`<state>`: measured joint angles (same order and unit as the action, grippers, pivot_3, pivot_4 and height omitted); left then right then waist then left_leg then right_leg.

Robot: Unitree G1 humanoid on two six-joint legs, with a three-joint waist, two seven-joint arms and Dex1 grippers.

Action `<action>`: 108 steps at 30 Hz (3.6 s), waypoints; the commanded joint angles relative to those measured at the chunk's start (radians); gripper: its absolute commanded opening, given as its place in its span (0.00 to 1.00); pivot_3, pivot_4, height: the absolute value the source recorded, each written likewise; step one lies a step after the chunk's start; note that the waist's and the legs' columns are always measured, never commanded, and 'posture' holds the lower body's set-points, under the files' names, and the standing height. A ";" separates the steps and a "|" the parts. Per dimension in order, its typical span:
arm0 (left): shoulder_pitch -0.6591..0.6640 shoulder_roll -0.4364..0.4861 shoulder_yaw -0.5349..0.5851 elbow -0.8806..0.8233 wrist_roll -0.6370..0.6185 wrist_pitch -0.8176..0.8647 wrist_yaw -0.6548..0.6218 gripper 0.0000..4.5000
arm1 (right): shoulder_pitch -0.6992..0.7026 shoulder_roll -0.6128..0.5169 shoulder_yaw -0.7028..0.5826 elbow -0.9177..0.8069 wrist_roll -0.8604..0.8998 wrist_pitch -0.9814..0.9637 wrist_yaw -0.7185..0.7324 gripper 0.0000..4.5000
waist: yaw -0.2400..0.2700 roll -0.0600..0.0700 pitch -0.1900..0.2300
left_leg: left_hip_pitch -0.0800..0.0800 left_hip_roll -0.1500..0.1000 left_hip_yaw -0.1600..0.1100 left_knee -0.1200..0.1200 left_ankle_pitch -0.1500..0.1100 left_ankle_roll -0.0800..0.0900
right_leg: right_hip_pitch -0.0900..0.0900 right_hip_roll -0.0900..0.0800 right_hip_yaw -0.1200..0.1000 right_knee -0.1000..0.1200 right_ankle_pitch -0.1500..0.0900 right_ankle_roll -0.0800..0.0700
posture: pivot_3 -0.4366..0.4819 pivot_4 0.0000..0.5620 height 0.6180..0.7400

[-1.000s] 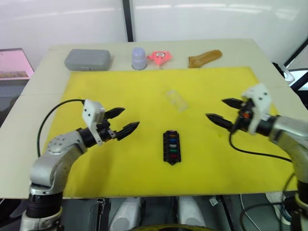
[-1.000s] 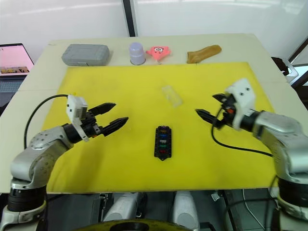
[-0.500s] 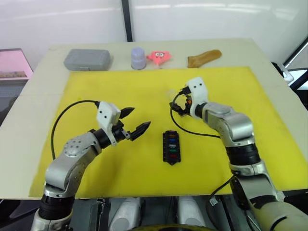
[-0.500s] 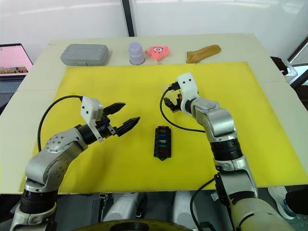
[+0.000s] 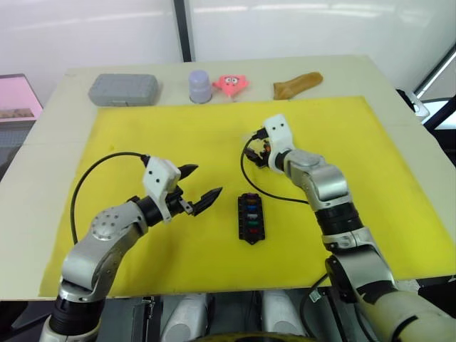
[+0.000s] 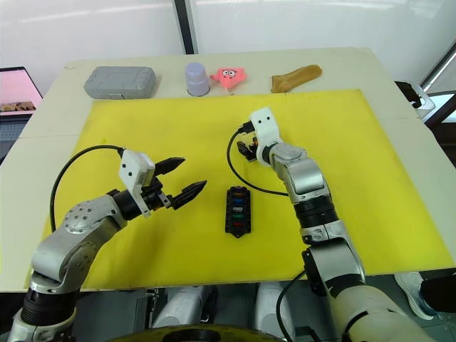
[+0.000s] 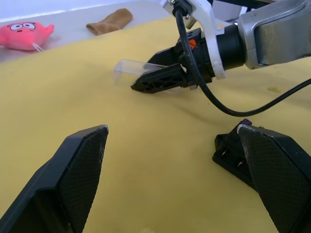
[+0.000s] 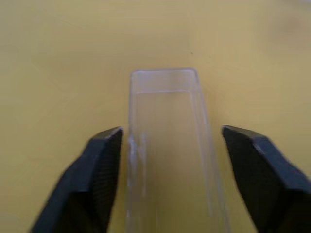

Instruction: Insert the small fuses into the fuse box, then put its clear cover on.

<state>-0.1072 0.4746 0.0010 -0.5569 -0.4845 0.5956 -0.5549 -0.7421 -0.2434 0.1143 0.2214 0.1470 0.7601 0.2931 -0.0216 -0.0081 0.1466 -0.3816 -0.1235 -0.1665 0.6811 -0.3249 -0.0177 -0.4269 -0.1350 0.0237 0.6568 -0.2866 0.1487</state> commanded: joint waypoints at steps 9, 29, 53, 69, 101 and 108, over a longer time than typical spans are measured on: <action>0.091 0.003 -0.093 -0.154 -0.104 0.091 -0.021 1.00 | 0.123 -0.075 -0.061 -0.431 0.054 0.181 0.041 0.38 | 0.009 0.000 0.000 | -0.001 0.000 0.000 0.000 0.000 0.000 | 0.000 0.000 0.000 0.000 0.000 0.000 | 0.48 0.27 1.00; -0.013 -0.132 -0.401 -0.154 0.113 0.247 0.197 1.00 | 0.358 -0.298 -0.335 -0.758 0.185 0.423 0.084 0.38 | 0.013 0.001 0.000 | -0.002 0.000 0.001 0.000 0.000 0.000 | 0.000 0.000 0.001 -0.001 0.000 0.000 | 0.48 0.27 1.00; 0.075 -0.051 -0.202 -0.208 -0.001 0.229 0.093 1.00 | 0.394 -0.342 -0.392 -0.782 0.271 0.396 0.103 0.38 | 0.014 0.001 0.000 | -0.002 0.000 0.000 0.000 0.000 0.000 | 0.000 0.000 0.001 -0.002 0.000 0.000 | 0.48 0.27 1.00; 0.076 -0.112 -0.400 -0.130 0.165 0.150 0.176 1.00 | 0.388 -0.365 -0.408 -0.806 0.310 0.435 0.089 0.38 | 0.035 0.001 0.000 | -0.002 0.000 0.001 0.001 0.000 0.000 | 0.000 0.000 0.001 -0.002 0.000 0.000 | 0.48 0.27 1.00; -0.090 -0.124 -0.375 0.275 0.310 -0.130 0.004 1.00 | 0.436 -0.485 -0.365 -0.853 0.370 0.349 0.189 0.38 | 0.039 0.001 0.000 | -0.002 -0.001 0.000 0.002 0.000 0.000 | 0.002 -0.001 0.001 -0.003 0.000 0.000 | 0.48 0.27 1.00; -0.130 -0.083 -0.346 0.276 0.273 -0.186 -0.126 0.58 | 0.433 -0.546 -0.355 -0.841 0.395 0.308 0.260 0.38 | 0.037 0.001 0.000 | -0.002 -0.001 0.000 0.002 0.000 0.000 | 0.002 -0.001 0.000 -0.003 0.000 0.000 | 0.48 0.27 1.00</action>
<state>-0.2280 0.3822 -0.3540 -0.2739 -0.1899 0.4321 -0.6304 -0.2968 -0.7714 -0.2238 -0.5952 0.5268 1.0993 0.5277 0.0155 -0.0069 0.1469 -0.3832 -0.1241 -0.1663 0.6828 -0.3249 -0.0178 -0.4251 -0.1355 0.0238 0.6541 -0.2866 0.1487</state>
